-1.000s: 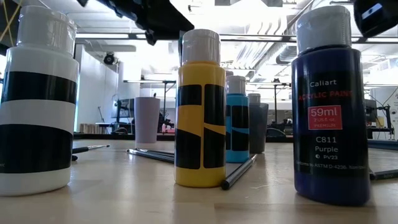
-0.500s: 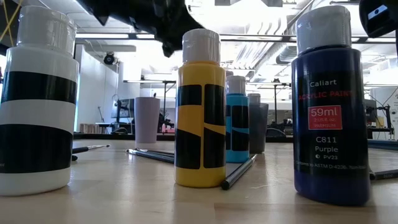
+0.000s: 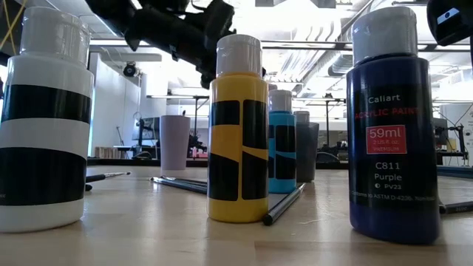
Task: Pick & Place Paint Supplies
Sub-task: Put the blue paint bottle into the black bin
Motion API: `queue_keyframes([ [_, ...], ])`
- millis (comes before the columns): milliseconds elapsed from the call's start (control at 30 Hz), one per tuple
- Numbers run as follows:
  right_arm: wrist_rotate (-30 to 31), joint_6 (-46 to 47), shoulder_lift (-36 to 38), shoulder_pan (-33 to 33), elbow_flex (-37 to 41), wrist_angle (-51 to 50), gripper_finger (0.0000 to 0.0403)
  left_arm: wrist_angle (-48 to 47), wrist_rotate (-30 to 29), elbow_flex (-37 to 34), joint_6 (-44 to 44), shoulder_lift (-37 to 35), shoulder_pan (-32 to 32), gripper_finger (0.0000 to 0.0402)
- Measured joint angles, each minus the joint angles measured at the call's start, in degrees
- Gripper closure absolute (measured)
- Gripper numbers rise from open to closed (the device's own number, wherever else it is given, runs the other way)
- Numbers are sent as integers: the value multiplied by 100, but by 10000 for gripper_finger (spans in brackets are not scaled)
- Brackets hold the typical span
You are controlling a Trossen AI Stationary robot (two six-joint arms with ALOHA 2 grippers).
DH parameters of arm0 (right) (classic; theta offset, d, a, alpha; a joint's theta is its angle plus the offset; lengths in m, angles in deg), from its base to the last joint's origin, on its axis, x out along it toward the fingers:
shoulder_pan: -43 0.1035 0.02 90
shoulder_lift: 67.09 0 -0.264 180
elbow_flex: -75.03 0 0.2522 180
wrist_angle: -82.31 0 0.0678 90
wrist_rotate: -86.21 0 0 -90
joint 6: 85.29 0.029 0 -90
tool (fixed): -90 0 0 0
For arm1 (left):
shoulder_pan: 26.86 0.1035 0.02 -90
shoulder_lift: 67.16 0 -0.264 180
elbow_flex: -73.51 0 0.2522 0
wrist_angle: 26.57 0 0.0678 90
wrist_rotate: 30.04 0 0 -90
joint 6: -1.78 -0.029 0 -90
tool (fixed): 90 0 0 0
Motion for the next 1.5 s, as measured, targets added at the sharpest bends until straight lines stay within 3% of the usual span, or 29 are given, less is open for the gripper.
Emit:
queue_keyframes([
  [633,0,1,0,0,1,-68,339,4,-438,0,294,104,0,275],
  [1500,0,1,0,0,1,-81,339,85,-498,0,403,311,-2,275],
])
